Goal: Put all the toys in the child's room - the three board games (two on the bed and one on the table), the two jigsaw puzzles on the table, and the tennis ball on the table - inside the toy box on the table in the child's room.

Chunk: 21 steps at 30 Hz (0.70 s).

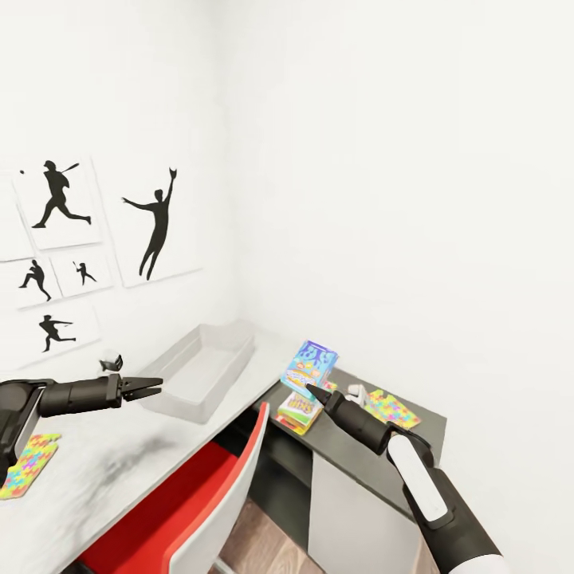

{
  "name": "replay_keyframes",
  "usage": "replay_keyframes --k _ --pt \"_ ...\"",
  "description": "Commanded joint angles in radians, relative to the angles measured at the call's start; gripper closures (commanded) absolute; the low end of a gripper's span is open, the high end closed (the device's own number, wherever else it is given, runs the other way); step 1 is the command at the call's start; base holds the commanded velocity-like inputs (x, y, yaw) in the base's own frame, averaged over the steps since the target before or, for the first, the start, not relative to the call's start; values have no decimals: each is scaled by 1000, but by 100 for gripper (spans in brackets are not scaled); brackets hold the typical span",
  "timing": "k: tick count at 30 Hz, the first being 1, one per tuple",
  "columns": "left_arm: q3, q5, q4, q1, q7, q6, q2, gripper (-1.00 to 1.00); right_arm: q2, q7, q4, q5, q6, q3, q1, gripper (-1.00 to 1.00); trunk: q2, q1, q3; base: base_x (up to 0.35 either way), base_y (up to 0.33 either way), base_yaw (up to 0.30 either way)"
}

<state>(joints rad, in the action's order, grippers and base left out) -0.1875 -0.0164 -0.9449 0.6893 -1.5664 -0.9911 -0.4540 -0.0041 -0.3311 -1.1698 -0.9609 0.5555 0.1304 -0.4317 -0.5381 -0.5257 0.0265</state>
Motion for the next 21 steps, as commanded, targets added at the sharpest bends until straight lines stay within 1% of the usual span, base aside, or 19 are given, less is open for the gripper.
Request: replay_keyframes --k 1,5,14,17,21 --pt "0 1 0 1 -4 -11 0 -100 -1 0 -1 -7 4 0 -1 100 -2 -1 2 262 -136 210" --pt "0 1 0 1 -4 -10 0 -100 -3 0 -1 -7 4 0 -1 100 -2 -1 2 239 -54 78" --pt "-1 1 0 1 -4 -9 -1 -100 -2 0 -1 -7 3 0 -1 100 -2 -1 2 11 -1 9" --pt "-1 1 0 1 -4 -9 -1 -100 0 0 -1 -7 3 0 -1 100 -2 -1 2 1 0 171" --pt "-1 1 0 1 -4 -9 -2 -100 1 0 -1 -7 3 0 -1 100 -2 -1 2 0 0 262"
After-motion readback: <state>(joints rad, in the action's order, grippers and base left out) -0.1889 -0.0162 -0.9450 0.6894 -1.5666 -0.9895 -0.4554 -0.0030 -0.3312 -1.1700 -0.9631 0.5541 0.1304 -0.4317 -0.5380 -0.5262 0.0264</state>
